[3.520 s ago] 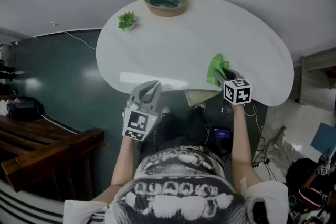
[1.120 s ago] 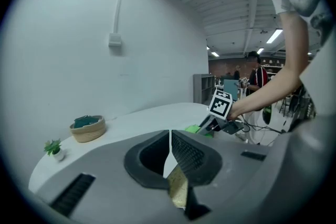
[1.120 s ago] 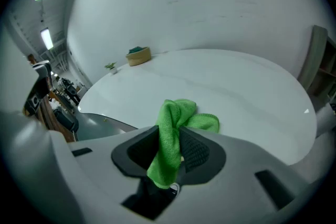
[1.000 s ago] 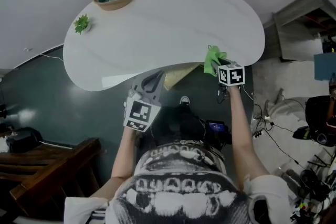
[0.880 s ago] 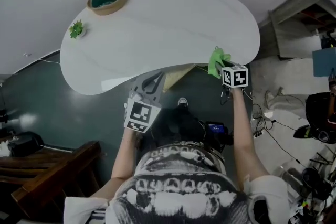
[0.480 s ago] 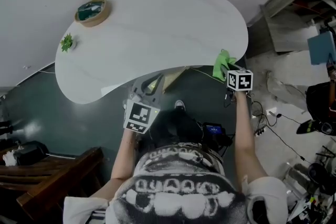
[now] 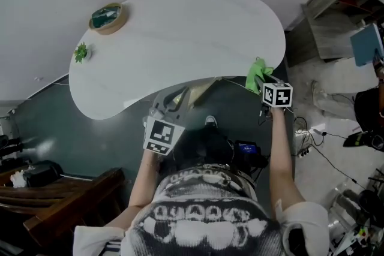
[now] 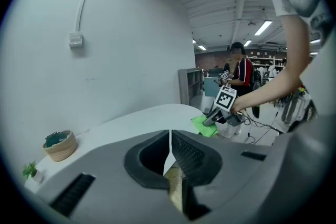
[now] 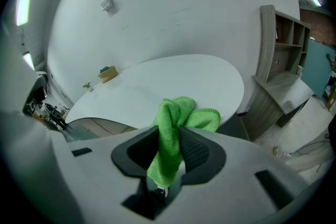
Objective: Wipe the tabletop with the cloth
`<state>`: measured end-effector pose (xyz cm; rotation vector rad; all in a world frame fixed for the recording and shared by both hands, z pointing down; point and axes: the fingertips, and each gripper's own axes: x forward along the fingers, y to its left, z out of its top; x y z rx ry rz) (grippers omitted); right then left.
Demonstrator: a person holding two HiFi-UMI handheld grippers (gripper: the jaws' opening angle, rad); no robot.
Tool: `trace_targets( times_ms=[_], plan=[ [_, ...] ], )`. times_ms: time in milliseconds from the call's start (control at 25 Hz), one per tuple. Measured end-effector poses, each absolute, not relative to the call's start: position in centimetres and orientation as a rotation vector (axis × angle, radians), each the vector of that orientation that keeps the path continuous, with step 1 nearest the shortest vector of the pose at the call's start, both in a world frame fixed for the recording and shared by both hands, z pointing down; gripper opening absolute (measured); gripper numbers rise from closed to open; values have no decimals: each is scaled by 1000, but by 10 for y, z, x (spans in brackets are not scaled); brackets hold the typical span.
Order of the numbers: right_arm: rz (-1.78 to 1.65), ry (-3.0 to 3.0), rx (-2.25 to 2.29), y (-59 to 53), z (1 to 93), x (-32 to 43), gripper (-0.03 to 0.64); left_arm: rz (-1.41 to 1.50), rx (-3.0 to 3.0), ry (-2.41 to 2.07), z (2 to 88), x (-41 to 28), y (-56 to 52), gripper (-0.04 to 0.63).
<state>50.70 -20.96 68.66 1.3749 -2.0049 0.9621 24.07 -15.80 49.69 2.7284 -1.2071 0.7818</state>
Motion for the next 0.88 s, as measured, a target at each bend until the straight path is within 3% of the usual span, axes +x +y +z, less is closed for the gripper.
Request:
trace_targets(
  times_ms=[480,880],
  plan=[
    [904,-2091,1465,-173,631,483,120,799,2767,-1165,488,228,-143,12],
    [848,-2202,1459,-94,578,405,120,780,2752,-1190,488,173,-76,12]
  ],
)
